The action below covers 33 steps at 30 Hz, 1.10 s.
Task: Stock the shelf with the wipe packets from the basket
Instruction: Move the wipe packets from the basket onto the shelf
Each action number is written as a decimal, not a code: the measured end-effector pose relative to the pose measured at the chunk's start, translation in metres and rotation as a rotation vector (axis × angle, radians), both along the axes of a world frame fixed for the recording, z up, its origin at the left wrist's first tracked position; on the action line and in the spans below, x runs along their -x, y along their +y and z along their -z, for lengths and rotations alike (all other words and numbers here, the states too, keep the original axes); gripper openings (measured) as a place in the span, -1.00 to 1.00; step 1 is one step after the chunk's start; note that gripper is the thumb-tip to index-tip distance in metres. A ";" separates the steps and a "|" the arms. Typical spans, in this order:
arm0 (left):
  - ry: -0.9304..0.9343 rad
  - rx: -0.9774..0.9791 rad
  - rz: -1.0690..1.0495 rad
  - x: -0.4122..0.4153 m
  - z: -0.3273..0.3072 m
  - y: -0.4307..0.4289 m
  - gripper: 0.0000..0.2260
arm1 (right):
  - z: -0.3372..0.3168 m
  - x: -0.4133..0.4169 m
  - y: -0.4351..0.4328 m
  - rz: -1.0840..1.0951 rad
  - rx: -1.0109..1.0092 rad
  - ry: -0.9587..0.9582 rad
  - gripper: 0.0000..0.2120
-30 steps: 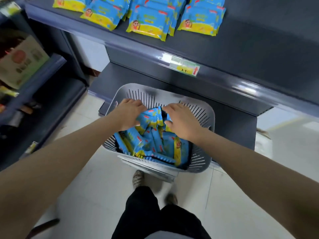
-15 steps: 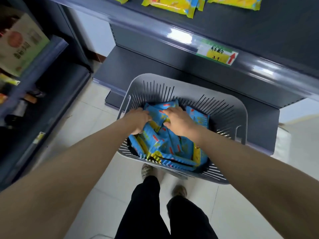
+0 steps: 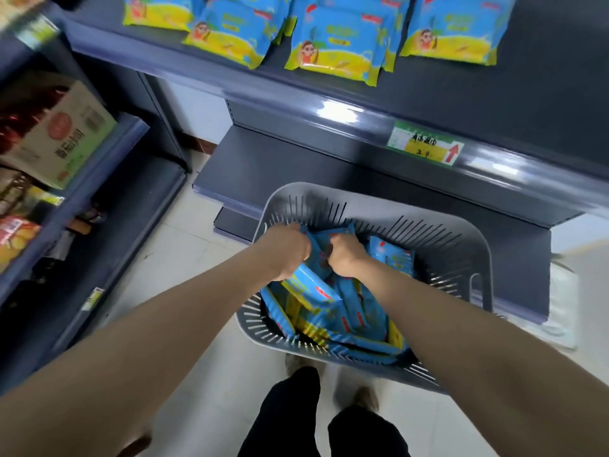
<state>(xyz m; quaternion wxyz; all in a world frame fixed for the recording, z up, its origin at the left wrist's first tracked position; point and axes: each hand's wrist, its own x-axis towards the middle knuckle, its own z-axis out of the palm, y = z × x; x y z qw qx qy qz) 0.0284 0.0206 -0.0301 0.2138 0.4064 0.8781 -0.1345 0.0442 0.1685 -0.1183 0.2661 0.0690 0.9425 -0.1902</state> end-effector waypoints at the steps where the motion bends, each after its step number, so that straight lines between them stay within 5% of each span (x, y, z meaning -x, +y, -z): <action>1: 0.035 0.005 0.030 0.003 -0.008 0.002 -0.75 | -0.006 0.000 0.002 0.018 0.035 0.008 -0.92; 9: 0.138 -0.146 0.041 0.028 -0.087 0.019 -0.78 | -0.130 0.006 0.050 -0.143 0.044 0.195 -0.93; 18: 0.027 -0.523 0.037 0.065 -0.182 0.061 -0.83 | -0.278 0.020 0.137 0.193 0.221 0.594 -0.87; 24: -0.091 -0.694 -0.052 0.085 -0.212 0.088 -0.82 | -0.297 0.053 0.179 0.398 0.247 0.805 -0.88; 33: -0.015 -0.817 -0.235 0.132 -0.213 0.118 -0.80 | -0.276 0.120 0.216 0.499 0.348 0.730 -0.83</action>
